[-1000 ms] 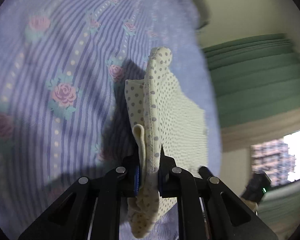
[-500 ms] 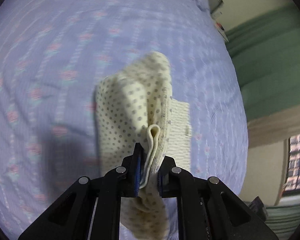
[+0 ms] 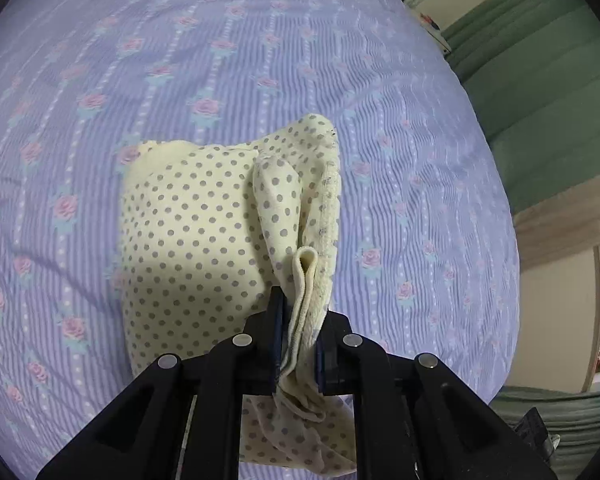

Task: Fold small clothes
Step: 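Lift the hem and fold it up toward the collar with the left gripper, then open the left gripper and release the folded shirt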

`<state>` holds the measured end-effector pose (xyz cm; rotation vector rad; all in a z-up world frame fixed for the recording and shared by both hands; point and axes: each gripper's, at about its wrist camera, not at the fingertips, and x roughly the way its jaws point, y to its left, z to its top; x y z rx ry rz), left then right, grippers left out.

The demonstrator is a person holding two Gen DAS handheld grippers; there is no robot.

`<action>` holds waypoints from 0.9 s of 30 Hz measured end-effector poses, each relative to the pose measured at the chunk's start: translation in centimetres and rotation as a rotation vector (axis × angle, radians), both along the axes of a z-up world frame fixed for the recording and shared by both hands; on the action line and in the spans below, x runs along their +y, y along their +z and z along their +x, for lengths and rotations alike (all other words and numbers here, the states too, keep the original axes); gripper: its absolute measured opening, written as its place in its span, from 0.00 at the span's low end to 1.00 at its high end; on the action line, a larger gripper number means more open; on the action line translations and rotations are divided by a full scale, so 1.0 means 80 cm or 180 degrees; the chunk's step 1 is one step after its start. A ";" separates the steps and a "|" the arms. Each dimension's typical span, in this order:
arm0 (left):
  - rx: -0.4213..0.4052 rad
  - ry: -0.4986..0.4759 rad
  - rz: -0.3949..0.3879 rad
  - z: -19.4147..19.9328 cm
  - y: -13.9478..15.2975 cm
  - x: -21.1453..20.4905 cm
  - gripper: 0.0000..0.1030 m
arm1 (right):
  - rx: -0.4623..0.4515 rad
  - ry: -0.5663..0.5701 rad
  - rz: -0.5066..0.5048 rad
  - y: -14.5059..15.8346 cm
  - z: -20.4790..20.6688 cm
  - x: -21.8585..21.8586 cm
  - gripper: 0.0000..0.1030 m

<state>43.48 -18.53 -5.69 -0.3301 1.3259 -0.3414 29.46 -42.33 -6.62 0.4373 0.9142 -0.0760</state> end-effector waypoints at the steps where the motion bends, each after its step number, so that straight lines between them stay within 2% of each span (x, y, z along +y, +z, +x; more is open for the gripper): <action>1: -0.0007 -0.0031 0.0065 0.002 -0.003 -0.005 0.14 | -0.0001 -0.0011 0.0008 -0.001 -0.001 -0.002 0.47; 7: 0.0035 -0.0071 0.0142 0.005 -0.022 -0.021 0.17 | -0.0039 -0.0023 -0.0058 0.002 0.000 -0.008 0.47; 9: 0.0017 -0.0134 0.0152 0.005 -0.020 -0.030 0.30 | -0.0039 -0.0026 -0.0087 0.002 -0.001 -0.008 0.47; 11: 0.0017 -0.0230 0.0076 0.005 -0.015 -0.054 0.56 | -0.0038 -0.0028 -0.0118 0.002 -0.002 -0.009 0.47; 12: -0.0010 -0.0270 0.0043 0.003 -0.009 -0.057 0.58 | -0.0036 -0.0036 -0.0120 0.004 -0.003 -0.008 0.47; 15: -0.0350 -0.0472 0.0038 -0.011 0.027 -0.063 0.61 | -0.0051 -0.0037 -0.0102 0.006 -0.008 -0.008 0.47; 16: -0.0464 -0.0522 0.0051 -0.018 0.037 -0.060 0.65 | -0.0059 -0.0043 -0.0106 0.007 -0.011 -0.008 0.47; 20: -0.1114 -0.0644 0.0189 -0.058 0.063 -0.016 0.68 | -0.0112 -0.0033 -0.0151 0.015 -0.022 -0.004 0.47; 21: -0.1332 -0.0701 0.0286 -0.077 0.061 0.000 0.68 | -0.0136 -0.0028 -0.0136 0.017 -0.025 -0.002 0.47; 24: -0.1595 -0.0821 0.0492 -0.123 0.039 0.036 0.68 | -0.0201 0.0038 -0.0035 0.019 -0.030 0.009 0.47; 27: -0.1569 -0.0859 0.0482 -0.154 -0.001 0.054 0.69 | -0.0248 0.0141 0.0016 0.017 -0.033 0.029 0.47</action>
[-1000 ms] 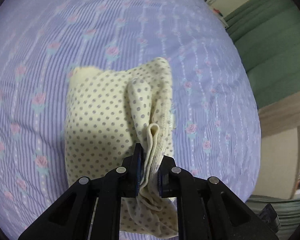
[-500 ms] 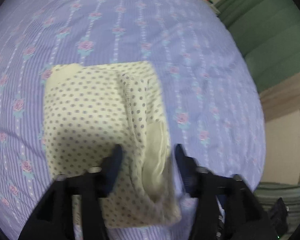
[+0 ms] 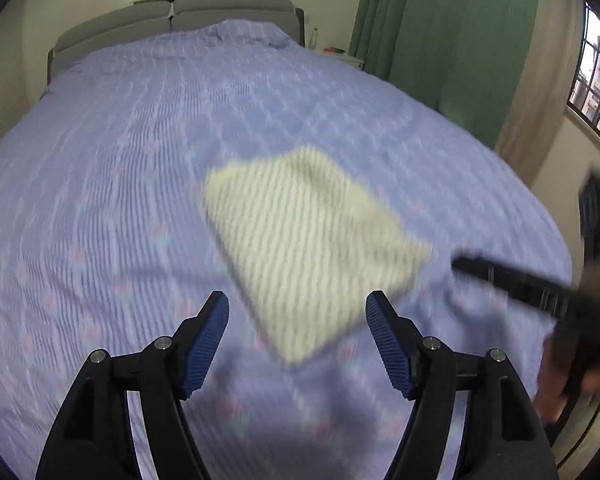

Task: Fold small clothes
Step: 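Open the left gripper and release the folded shirt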

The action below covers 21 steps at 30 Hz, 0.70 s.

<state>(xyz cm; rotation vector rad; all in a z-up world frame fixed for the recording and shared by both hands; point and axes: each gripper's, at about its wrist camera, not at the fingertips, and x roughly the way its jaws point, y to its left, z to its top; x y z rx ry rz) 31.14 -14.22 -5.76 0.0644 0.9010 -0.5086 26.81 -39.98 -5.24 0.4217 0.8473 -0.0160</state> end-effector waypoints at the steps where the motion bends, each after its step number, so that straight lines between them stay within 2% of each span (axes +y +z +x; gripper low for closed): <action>1: 0.0046 0.0029 -0.0019 -0.004 -0.010 0.005 0.68 | -0.0019 0.0051 0.0041 -0.002 0.003 0.011 0.47; 4: 0.0220 0.0213 -0.0139 -0.010 -0.039 0.023 0.68 | 0.0034 0.0105 0.0151 -0.009 0.016 0.034 0.47; 7: 0.0332 0.0305 -0.0218 -0.010 -0.050 0.039 0.68 | -0.0027 0.0201 -0.0138 -0.001 0.033 0.063 0.47; 12: 0.0233 0.0505 -0.0459 0.013 -0.042 0.047 0.68 | -0.0129 0.0609 -0.0440 0.020 0.077 0.100 0.46; 14: 0.0225 0.0605 -0.0529 0.028 -0.035 0.047 0.68 | -0.0081 0.0732 -0.0329 0.017 0.098 0.104 0.36; 15: 0.0208 0.0596 -0.0560 0.027 -0.031 0.046 0.68 | -0.0004 0.0740 -0.0290 0.015 0.107 0.105 0.29; 16: 0.0196 0.0588 -0.0581 0.031 -0.029 0.045 0.68 | 0.0080 0.0711 -0.0259 0.015 0.114 0.104 0.29; 18: 0.0172 0.0583 -0.0626 0.039 -0.027 0.038 0.69 | -0.0010 0.0744 -0.0261 0.019 0.115 0.108 0.29; 21: 0.0203 0.0560 -0.0669 0.048 -0.025 0.036 0.69 | 0.0214 0.0735 -0.0350 0.002 0.118 0.109 0.29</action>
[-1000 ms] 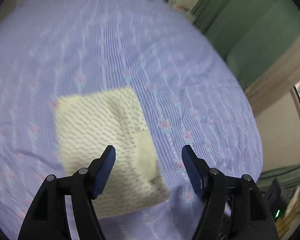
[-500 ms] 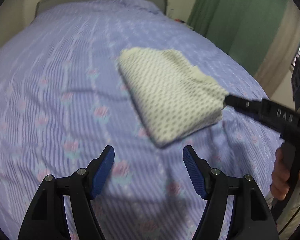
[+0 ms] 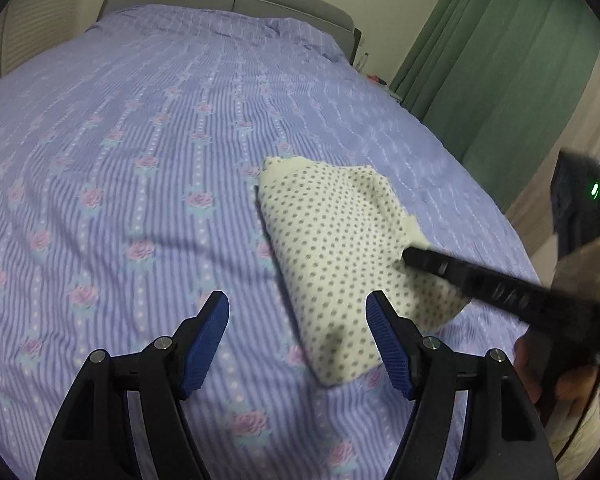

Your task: Fold small clothes

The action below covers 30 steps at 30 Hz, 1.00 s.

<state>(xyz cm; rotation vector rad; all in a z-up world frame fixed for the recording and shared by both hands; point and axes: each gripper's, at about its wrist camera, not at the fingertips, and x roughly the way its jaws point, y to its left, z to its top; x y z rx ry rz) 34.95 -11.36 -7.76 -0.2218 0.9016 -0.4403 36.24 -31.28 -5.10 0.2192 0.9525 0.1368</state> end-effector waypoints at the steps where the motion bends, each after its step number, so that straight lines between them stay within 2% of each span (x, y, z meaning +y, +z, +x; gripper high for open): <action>1: 0.0002 -0.0013 -0.0019 0.002 0.000 -0.002 0.69 | 0.0043 -0.0033 -0.0015 -0.005 0.000 -0.002 0.28; 3: 0.0042 -0.0049 -0.0050 0.008 -0.005 -0.002 0.70 | 0.0094 -0.0103 0.0079 -0.015 -0.003 -0.010 0.28; 5: 0.0099 -0.0053 -0.0033 0.013 -0.014 -0.004 0.70 | 0.0156 -0.0202 0.0320 -0.027 -0.006 -0.022 0.28; 9: 0.0290 -0.0106 0.0029 0.019 -0.040 -0.013 0.70 | 0.0119 -0.0210 0.0629 -0.035 -0.014 -0.034 0.14; 12: 0.0369 -0.0126 0.0050 0.018 -0.054 -0.017 0.70 | -0.0023 -0.0249 0.0876 -0.028 -0.028 -0.044 0.12; 15: 0.0337 -0.0122 0.0104 0.015 -0.059 -0.020 0.72 | -0.0121 -0.0309 0.0898 -0.022 -0.041 -0.049 0.11; 19: 0.0341 -0.0145 0.0254 0.016 -0.062 -0.028 0.72 | -0.0308 -0.0350 0.0633 -0.014 -0.050 -0.047 0.08; 21: 0.0355 -0.0123 0.0263 0.015 -0.060 -0.029 0.72 | -0.0183 -0.0450 0.0536 -0.024 -0.046 -0.057 0.08; 23: 0.0353 -0.0135 0.0250 0.006 -0.052 -0.030 0.72 | -0.0186 -0.0425 0.0627 -0.023 -0.052 -0.067 0.08; 25: 0.0324 -0.0133 0.0248 0.002 -0.047 -0.030 0.72 | -0.0265 -0.0378 0.0727 -0.015 -0.060 -0.067 0.11; 26: 0.0295 -0.0117 0.0258 0.001 -0.043 -0.027 0.72 | -0.0292 -0.0347 0.0760 -0.012 -0.061 -0.066 0.17; 27: 0.0221 -0.0098 0.0263 -0.002 -0.039 -0.025 0.72 | -0.0313 -0.0330 0.0751 -0.008 -0.059 -0.064 0.30; 28: 0.0168 -0.0084 0.0267 -0.004 -0.035 -0.024 0.72 | -0.0341 -0.0314 0.0673 -0.005 -0.056 -0.057 0.34; 30: 0.0066 -0.0039 0.0296 -0.005 -0.028 -0.024 0.76 | -0.0301 -0.0242 0.0626 -0.006 -0.048 -0.048 0.34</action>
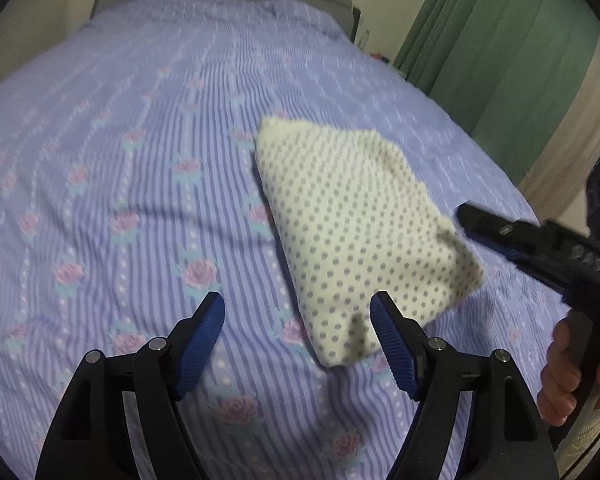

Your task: Fold small clothes

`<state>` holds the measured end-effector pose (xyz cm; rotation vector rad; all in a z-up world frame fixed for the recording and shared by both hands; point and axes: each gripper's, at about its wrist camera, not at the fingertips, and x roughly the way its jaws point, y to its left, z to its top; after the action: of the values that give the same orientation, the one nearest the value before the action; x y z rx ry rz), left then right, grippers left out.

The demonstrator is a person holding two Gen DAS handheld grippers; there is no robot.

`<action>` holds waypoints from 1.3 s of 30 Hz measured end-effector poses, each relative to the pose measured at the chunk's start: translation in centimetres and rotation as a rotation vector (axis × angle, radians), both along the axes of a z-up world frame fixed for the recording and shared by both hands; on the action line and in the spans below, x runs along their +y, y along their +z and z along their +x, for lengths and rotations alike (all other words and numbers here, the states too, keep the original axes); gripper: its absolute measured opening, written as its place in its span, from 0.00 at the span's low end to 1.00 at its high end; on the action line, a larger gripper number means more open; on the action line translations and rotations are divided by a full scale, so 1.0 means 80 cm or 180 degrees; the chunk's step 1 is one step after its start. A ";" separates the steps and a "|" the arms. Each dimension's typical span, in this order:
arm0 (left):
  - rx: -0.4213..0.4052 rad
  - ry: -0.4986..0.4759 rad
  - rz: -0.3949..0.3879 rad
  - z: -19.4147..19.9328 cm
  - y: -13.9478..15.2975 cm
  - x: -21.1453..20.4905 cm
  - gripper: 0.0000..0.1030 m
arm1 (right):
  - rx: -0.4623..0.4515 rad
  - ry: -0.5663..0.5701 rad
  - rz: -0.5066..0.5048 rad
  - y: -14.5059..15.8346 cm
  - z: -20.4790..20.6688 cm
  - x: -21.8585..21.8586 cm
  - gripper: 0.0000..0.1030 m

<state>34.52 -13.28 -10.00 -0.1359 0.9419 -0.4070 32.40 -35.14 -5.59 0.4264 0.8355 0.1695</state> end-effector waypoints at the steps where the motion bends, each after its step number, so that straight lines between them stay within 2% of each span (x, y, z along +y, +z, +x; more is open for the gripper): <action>1: -0.0005 -0.0001 0.0023 0.001 0.000 -0.002 0.77 | 0.0032 0.0041 -0.0011 -0.002 0.005 0.004 0.34; 6: 0.0126 -0.0051 0.0134 0.015 -0.014 -0.011 0.77 | 0.0381 0.0069 -0.0009 -0.030 0.031 0.014 0.31; 7: 0.0160 -0.0053 0.0123 0.017 -0.016 -0.012 0.77 | 0.0413 0.0055 0.0003 -0.034 0.032 0.014 0.16; 8: 0.0196 -0.0068 0.0098 0.018 -0.018 -0.012 0.77 | 0.0405 0.0095 0.0043 -0.034 0.031 0.014 0.09; 11: 0.0211 -0.0097 0.0082 0.017 -0.020 -0.014 0.77 | 0.0186 0.0151 0.0046 -0.019 0.015 0.016 0.08; 14: 0.0222 -0.0134 0.0073 0.015 -0.018 -0.017 0.78 | 0.0095 0.0068 0.0016 -0.010 0.005 0.009 0.08; 16: 0.0251 -0.0158 0.0115 0.016 -0.020 -0.019 0.79 | 0.0139 0.0024 -0.0049 -0.017 0.007 0.004 0.08; 19: 0.0321 -0.0185 0.0197 0.015 -0.026 -0.015 0.81 | 0.0356 -0.0052 -0.0288 -0.043 0.017 0.008 0.08; 20: 0.0306 -0.0205 0.0219 0.014 -0.027 -0.013 0.81 | 0.0332 -0.0064 -0.0373 -0.046 0.015 0.013 0.09; 21: 0.0295 -0.0212 0.0239 0.013 -0.027 -0.011 0.81 | 0.0273 -0.0067 -0.0453 -0.044 0.011 0.016 0.16; 22: 0.0290 -0.0217 0.0269 0.012 -0.027 -0.010 0.81 | 0.0206 -0.0113 -0.0659 -0.040 0.002 0.022 0.32; 23: 0.0299 -0.0225 0.0273 0.012 -0.028 -0.008 0.81 | 0.0196 -0.0186 -0.0831 -0.039 -0.003 0.026 0.44; 24: 0.0311 -0.0235 0.0265 0.010 -0.027 -0.004 0.81 | 0.0194 -0.0324 -0.1058 -0.037 -0.011 0.027 0.66; 25: 0.0316 -0.0233 0.0259 0.008 -0.025 -0.001 0.81 | 0.0174 -0.0379 -0.1129 -0.037 -0.015 0.025 0.69; 27: 0.0301 -0.0204 0.0247 0.001 -0.017 0.010 0.81 | 0.0166 -0.0468 -0.1078 -0.036 -0.028 0.018 0.69; 31: 0.0146 -0.0143 0.0335 -0.022 0.002 0.036 0.81 | 0.0215 -0.0876 -0.0730 -0.032 -0.064 -0.008 0.69; 33: 0.0065 -0.0100 0.0360 -0.035 0.011 0.053 0.81 | 0.0141 -0.0986 -0.0620 -0.029 -0.082 -0.009 0.69; 35: 0.0033 -0.0062 0.0343 -0.041 0.015 0.065 0.81 | -0.0007 -0.0981 -0.0426 -0.028 -0.100 0.001 0.74; 37: 0.0037 -0.0006 0.0280 -0.049 0.018 0.076 0.81 | -0.0046 -0.1000 -0.0181 -0.033 -0.105 0.012 0.83; 39: 0.0034 0.0033 0.0243 -0.052 0.020 0.085 0.81 | -0.0044 -0.0967 0.0083 -0.046 -0.099 0.020 0.85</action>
<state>30.36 -6.47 -8.38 -0.0735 0.9655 -0.3606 24.47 -33.56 -9.30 0.5702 0.7458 -0.0980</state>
